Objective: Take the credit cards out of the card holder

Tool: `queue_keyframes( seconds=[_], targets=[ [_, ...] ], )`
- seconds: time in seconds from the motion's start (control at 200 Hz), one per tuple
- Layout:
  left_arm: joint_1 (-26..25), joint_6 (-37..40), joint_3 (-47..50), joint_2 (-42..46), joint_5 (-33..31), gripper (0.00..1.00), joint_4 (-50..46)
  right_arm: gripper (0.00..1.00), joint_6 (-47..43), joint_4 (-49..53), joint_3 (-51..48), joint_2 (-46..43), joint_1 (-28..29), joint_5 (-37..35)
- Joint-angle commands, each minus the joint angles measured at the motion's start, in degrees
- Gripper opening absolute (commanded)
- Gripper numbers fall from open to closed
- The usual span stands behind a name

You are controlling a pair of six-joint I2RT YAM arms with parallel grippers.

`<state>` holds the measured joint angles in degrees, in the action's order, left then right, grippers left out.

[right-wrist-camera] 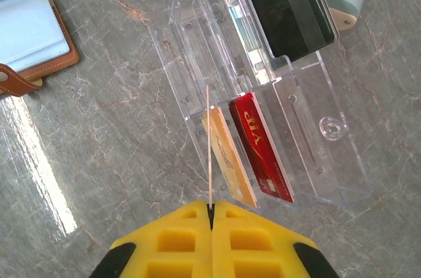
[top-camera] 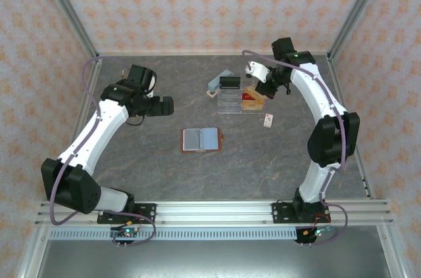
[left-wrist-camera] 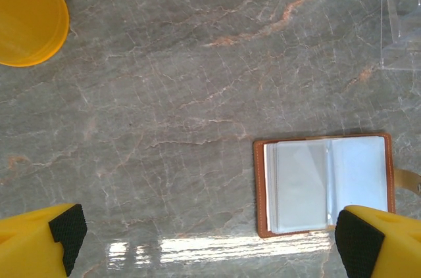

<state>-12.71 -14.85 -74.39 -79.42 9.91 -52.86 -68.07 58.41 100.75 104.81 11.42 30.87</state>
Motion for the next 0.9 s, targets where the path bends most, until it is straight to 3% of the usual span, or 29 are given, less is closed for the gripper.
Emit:
queue_keyframes(
  seconds=[0.0,0.525,0.896],
  targets=[
    [0.2,1.1,0.6,0.0,-0.2,1.00,0.5,0.00,-5.8,4.0,2.4,1.9,0.0,0.6],
    [0.2,2.0,0.7,-1.2,0.5,1.00,-0.4,0.00,-10.9,7.0,11.0,12.4,3.8,-14.2],
    [0.7,2.5,1.1,-0.9,1.5,1.00,-0.2,0.00,-12.0,6.6,9.4,13.5,3.8,-14.6]
  ],
)
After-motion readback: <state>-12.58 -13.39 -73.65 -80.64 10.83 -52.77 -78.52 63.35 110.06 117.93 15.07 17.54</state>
